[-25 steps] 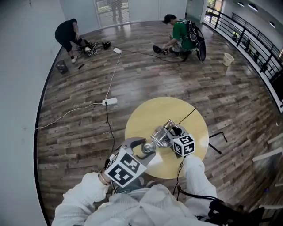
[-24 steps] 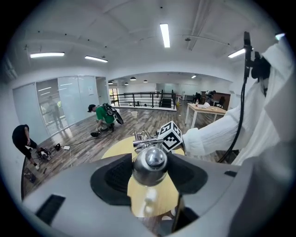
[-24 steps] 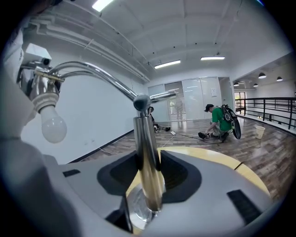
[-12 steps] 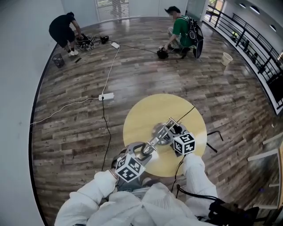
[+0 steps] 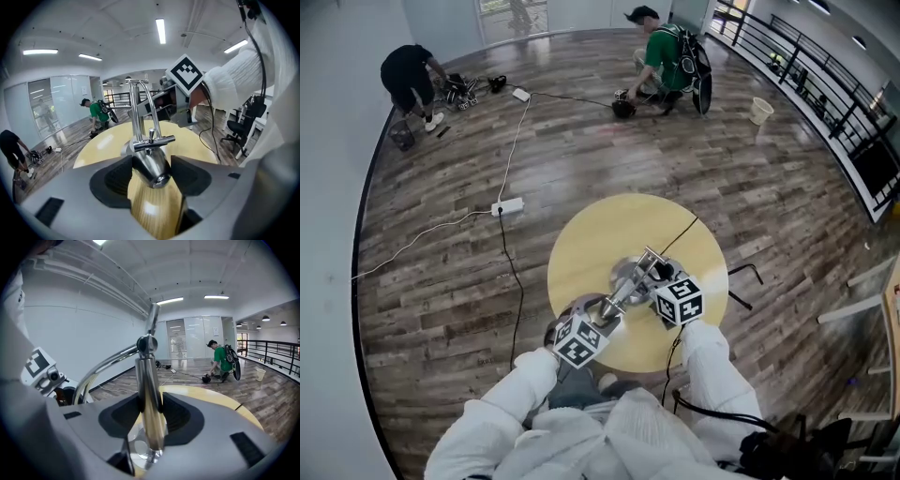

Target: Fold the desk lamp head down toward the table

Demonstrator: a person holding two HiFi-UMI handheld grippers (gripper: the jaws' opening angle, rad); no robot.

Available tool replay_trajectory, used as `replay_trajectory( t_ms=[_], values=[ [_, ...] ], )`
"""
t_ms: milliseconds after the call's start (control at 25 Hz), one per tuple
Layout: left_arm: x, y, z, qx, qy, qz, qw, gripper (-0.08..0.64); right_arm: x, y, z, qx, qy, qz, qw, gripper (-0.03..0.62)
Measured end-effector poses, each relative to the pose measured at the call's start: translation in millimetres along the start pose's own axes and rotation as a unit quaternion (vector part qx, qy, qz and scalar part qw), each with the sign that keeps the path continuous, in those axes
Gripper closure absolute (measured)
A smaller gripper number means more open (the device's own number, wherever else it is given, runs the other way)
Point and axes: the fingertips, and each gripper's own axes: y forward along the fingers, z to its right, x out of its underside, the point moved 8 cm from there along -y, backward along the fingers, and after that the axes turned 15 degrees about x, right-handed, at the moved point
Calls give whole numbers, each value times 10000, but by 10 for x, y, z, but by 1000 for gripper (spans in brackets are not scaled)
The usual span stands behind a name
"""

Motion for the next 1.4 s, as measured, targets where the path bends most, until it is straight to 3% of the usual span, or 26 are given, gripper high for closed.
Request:
replay_trajectory(
  t_ms=[400,640,800,920,1080,1240,1400],
  values=[
    [-14,71,-134,257,-181,133,9994,308,12,5,-4,240,143,35,9996,437],
    [23,-189,-40,163,-348,363,9986,314,72,-257,6,733,1019,287,9917,437],
    [-46,-534,97,243,-779,994,9917,314,68,-653,-55,1480,1541,443,9759,439],
    [-220,-694,159,60,-1015,1798,9784,319,54,-944,-199,2142,1521,394,9641,545],
    [-293,-691,245,-526,-1314,2286,9632,450,173,-1131,-432,2359,1893,301,9527,578],
    [-248,-628,361,-739,-1333,2229,9628,533,309,-1186,-631,2376,2056,165,9492,578],
    [-221,-676,390,-736,-1359,2217,9628,557,291,-1287,-780,2450,2167,252,9447,578]
  ],
)
